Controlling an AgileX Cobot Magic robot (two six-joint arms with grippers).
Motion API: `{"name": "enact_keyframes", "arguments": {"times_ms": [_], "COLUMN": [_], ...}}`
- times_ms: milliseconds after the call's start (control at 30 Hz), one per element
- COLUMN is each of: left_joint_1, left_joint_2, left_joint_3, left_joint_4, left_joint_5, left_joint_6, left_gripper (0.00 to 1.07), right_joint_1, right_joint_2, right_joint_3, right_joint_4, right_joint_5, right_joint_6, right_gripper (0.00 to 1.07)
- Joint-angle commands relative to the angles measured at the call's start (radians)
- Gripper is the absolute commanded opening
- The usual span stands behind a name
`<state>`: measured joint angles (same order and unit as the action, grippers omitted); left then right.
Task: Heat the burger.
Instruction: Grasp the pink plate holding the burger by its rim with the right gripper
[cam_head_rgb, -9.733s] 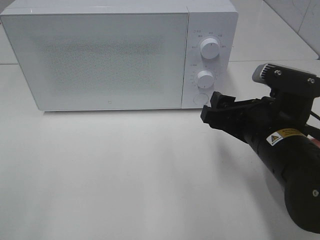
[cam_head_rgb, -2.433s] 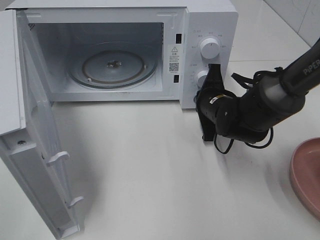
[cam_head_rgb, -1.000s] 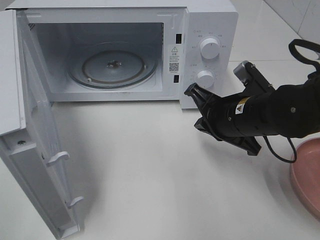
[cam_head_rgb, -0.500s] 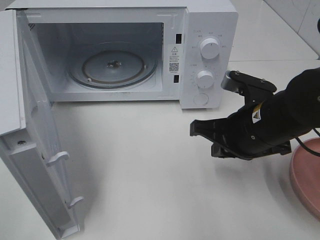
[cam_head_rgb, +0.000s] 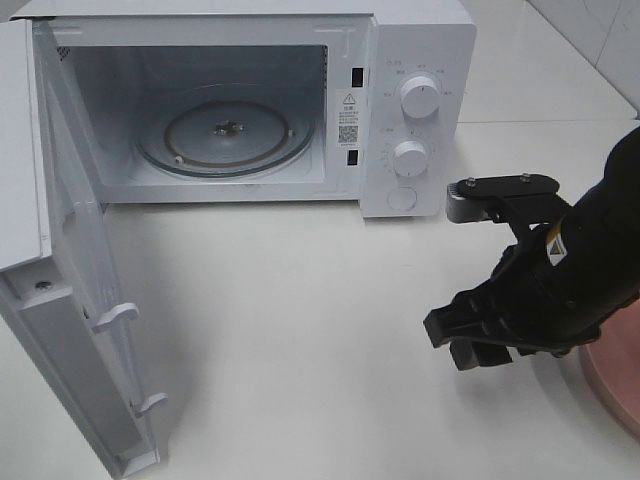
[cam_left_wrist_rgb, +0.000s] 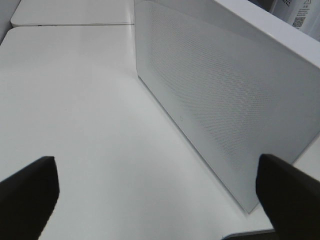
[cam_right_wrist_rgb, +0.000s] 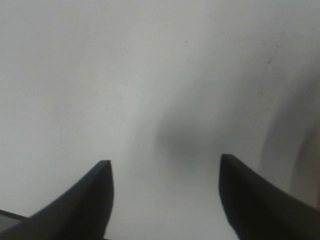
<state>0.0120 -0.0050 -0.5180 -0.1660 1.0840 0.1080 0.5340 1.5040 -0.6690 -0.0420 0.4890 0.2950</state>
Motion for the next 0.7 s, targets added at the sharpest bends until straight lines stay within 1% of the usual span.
{"name": "enact_keyframes", "arguments": {"times_ms": [33,67,133,433,467,500,567,600,633,667,700], "left_joint_1": [-0.004,-0.004,-0.004,-0.004,-0.004,-0.004,-0.004,-0.004,-0.004,-0.004,-0.004], "left_joint_2": [-0.017,-0.017,-0.017,-0.017,-0.017,-0.017,-0.017,-0.017,-0.017,-0.017,-0.017], "left_joint_3": [0.003,0.003,0.003,0.003,0.003,0.003,0.003,0.003,0.003,0.003,0.003], "left_joint_4": [-0.005,-0.005,-0.005,-0.005,-0.005,-0.005,-0.005,-0.005,-0.005,-0.005,-0.005], "left_joint_5": [-0.015,-0.015,-0.015,-0.015,-0.015,-0.015,-0.015,-0.015,-0.015,-0.015,-0.015], "left_joint_6": [-0.003,-0.003,-0.003,-0.003,-0.003,-0.003,-0.003,-0.003,-0.003,-0.003,-0.003], "left_gripper": [1.00,1.00,1.00,1.00,1.00,1.00,1.00,1.00,1.00,1.00,1.00], "right_joint_1": [-0.005,-0.005,-0.008,-0.016,-0.046,-0.046,-0.105,-0.105,-0.139,-0.139,-0.171], "right_joint_2": [-0.037,-0.037,-0.074,-0.159,-0.163,-0.163,-0.162,-0.162,-0.162,-0.162,-0.162], "right_joint_3": [-0.003,-0.003,-0.003,-0.032,-0.039,-0.039,-0.037,-0.037,-0.037,-0.037,-0.037], "right_joint_4": [-0.039,-0.039,-0.064,-0.128,-0.128,-0.128,-0.128,-0.128,-0.128,-0.128,-0.129], "right_joint_5": [0.073,0.073,0.114,0.251,0.266,0.266,0.269,0.269,0.276,0.276,0.279], "right_joint_6": [-0.024,-0.024,-0.038,-0.056,-0.060,-0.060,-0.072,-0.072,-0.087,-0.087,-0.098], "right_gripper": [0.85,0.85,0.89,0.87,0.87,0.87,0.86,0.86,0.85,0.85,0.85]}}
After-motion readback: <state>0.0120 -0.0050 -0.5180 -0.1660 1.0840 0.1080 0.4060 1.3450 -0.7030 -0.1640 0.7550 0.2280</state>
